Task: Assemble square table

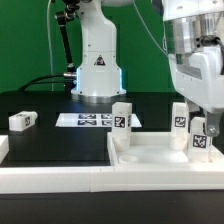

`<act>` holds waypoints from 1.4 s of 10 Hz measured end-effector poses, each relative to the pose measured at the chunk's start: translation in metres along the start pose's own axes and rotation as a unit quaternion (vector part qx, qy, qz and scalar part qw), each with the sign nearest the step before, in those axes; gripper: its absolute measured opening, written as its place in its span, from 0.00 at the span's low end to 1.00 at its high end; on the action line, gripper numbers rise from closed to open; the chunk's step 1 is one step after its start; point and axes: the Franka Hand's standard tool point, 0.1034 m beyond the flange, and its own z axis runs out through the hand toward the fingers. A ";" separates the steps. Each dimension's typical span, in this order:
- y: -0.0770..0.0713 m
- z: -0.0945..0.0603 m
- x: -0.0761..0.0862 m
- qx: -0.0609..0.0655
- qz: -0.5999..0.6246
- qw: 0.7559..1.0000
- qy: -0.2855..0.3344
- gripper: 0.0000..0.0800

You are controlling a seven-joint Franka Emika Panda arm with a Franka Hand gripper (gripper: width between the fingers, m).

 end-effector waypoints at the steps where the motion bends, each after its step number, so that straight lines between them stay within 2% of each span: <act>1: 0.000 0.000 0.000 0.000 -0.046 0.999 0.000 0.81; 2: 0.001 0.000 0.000 -0.005 -0.092 0.996 0.001 0.81; 3: 0.001 -0.002 0.000 -0.021 -0.158 0.987 0.007 0.81; 5: -0.004 -0.005 0.001 -0.020 -0.271 0.962 0.010 0.81; 8: -0.006 -0.005 0.004 -0.026 -0.412 0.911 0.017 0.81; 11: -0.006 -0.005 0.004 -0.047 -0.526 0.849 0.029 0.80; 12: -0.006 -0.005 0.005 -0.047 -0.528 0.848 0.029 0.58; 13: -0.006 -0.005 0.005 -0.047 -0.527 0.848 0.029 0.58; 14: -0.006 -0.005 0.005 -0.047 -0.527 0.848 0.029 0.36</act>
Offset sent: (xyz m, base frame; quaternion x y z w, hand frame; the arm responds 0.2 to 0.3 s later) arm 0.0088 -0.0002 0.0064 -0.0295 0.0051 -0.2877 0.9573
